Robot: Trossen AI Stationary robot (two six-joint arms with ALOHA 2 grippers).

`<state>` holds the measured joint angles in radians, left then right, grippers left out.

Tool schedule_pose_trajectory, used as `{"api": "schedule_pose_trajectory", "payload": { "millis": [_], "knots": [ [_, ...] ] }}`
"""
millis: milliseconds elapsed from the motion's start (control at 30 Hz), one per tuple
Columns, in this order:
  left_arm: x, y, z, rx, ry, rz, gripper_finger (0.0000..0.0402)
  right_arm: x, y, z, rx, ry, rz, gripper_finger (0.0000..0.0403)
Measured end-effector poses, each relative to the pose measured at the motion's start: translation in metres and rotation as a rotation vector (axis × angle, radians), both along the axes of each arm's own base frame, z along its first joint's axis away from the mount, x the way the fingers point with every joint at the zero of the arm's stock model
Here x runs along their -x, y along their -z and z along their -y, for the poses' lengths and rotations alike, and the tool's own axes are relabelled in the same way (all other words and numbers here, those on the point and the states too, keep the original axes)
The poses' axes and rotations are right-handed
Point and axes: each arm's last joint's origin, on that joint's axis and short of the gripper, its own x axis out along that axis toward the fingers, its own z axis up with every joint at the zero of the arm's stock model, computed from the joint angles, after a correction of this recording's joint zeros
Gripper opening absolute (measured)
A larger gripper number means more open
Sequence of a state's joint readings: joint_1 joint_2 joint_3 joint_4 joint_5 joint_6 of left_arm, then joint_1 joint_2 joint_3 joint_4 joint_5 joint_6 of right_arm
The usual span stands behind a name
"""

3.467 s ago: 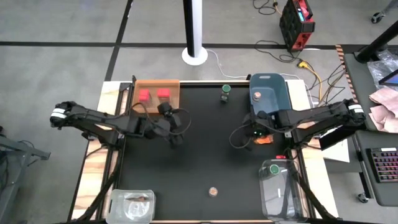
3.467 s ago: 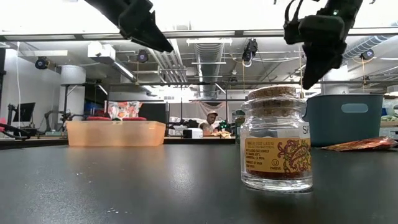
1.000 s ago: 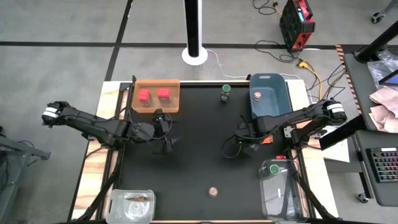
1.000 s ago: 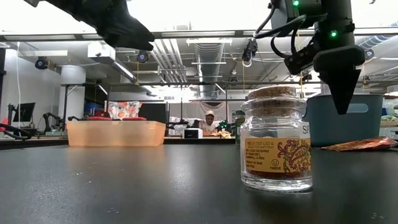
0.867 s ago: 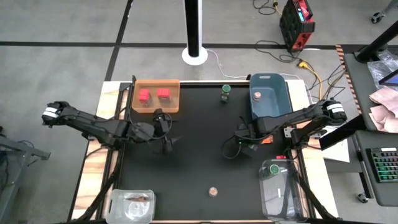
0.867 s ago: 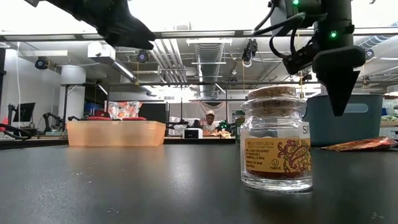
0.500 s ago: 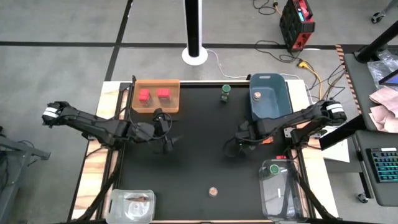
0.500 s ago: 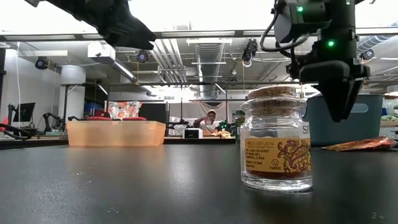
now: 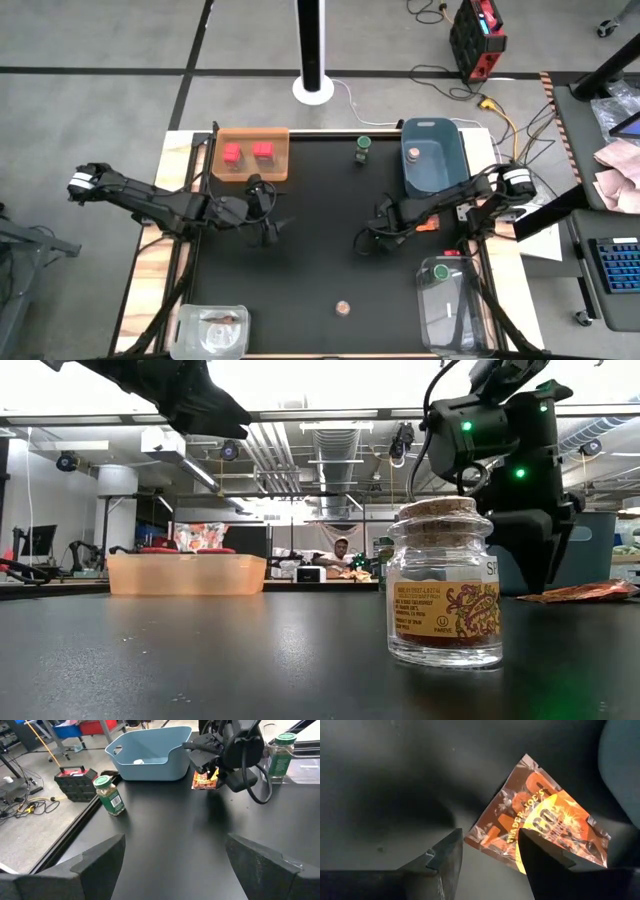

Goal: Sort spices by type
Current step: Put the orange seasoning bag into the white bin

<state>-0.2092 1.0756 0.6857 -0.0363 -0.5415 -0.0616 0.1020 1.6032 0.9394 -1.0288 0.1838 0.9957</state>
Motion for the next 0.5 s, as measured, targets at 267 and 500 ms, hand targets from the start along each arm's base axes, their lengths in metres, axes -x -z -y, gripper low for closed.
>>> {"api": "schedule_pose_trajectory", "payload": {
  "millis": [267, 500],
  "knots": [
    [0.0, 0.0001, 0.0, 0.0, 0.0, -0.001, 0.0326, 0.0019, 0.0014, 0.0001, -0.006, -0.028, -0.005, 0.0157],
    [0.0, 0.0001, 0.0, 0.0, 0.0, -0.001, 0.0326, 0.003, 0.002, 0.0026, -0.035, -0.064, 0.012, 0.0143]
  ]
}}
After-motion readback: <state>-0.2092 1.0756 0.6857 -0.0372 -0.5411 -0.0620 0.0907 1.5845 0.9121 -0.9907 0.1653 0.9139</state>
